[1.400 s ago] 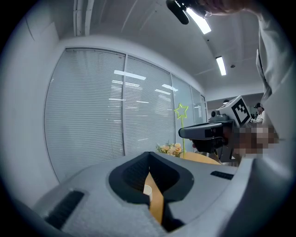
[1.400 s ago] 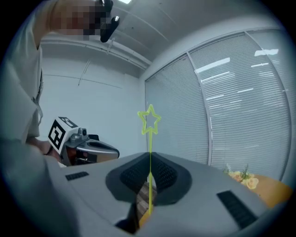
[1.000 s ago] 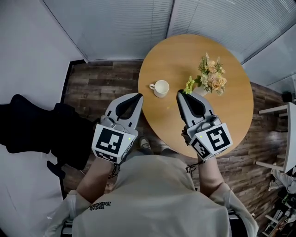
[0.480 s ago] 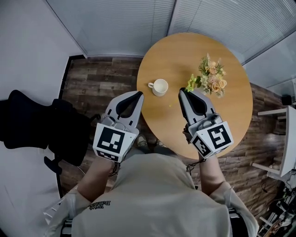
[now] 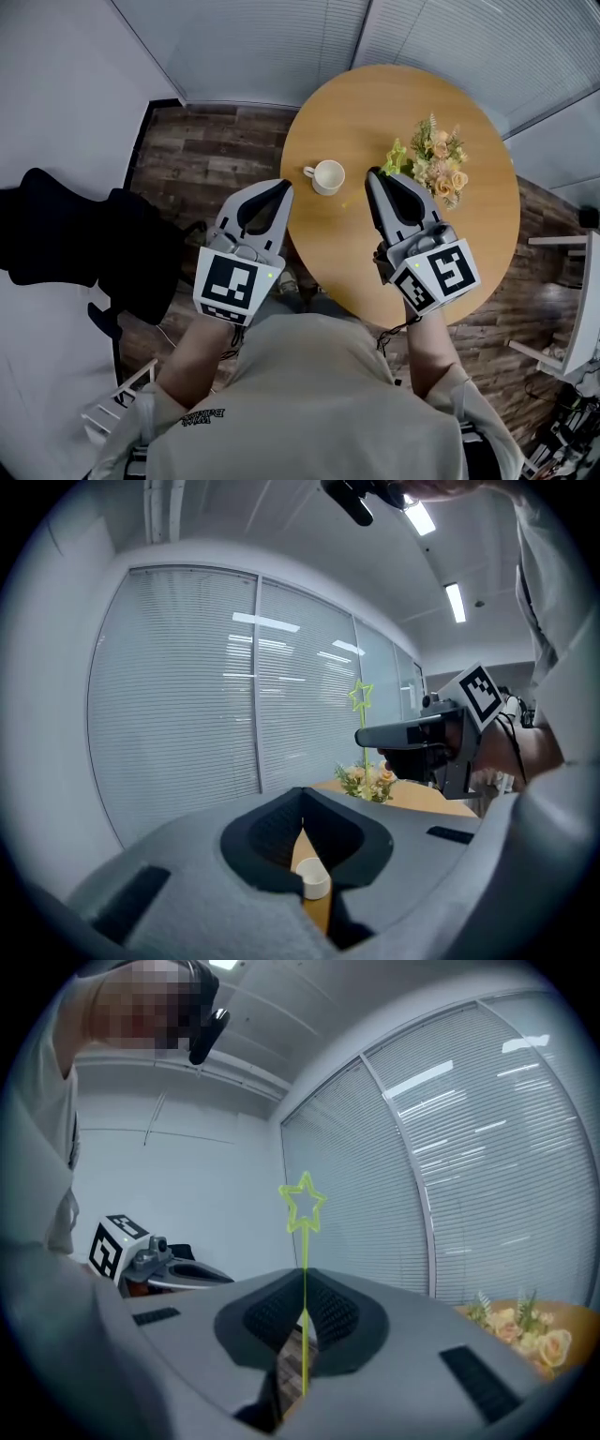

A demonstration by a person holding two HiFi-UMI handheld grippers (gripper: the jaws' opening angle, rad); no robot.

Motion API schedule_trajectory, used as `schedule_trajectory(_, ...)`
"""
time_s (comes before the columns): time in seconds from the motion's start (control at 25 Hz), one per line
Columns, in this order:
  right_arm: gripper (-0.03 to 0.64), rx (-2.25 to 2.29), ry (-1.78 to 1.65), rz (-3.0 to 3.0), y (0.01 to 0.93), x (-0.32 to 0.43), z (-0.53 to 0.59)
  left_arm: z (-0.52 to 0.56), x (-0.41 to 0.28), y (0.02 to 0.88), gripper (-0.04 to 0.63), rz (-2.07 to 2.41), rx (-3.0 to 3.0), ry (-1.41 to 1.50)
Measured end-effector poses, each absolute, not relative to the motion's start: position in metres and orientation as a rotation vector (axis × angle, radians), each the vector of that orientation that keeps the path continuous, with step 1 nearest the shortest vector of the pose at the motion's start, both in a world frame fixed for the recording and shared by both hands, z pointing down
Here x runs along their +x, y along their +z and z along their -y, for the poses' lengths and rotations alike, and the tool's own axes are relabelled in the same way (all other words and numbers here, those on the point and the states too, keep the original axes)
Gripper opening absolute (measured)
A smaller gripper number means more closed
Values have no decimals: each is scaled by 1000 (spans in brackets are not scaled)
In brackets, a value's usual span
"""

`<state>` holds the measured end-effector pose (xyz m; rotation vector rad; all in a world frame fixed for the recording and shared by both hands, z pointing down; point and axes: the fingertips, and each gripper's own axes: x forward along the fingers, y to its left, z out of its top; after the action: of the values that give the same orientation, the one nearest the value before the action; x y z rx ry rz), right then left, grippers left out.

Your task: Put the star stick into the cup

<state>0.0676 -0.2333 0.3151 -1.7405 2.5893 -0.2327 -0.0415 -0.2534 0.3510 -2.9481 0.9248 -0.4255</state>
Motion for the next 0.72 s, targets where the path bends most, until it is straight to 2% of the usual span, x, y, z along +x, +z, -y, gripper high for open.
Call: schedule_trajectory(0.72, 29, -1736, -291, -2630, 372, 80, 325, 331, -21, 405, 21, -996, -2927, -554)
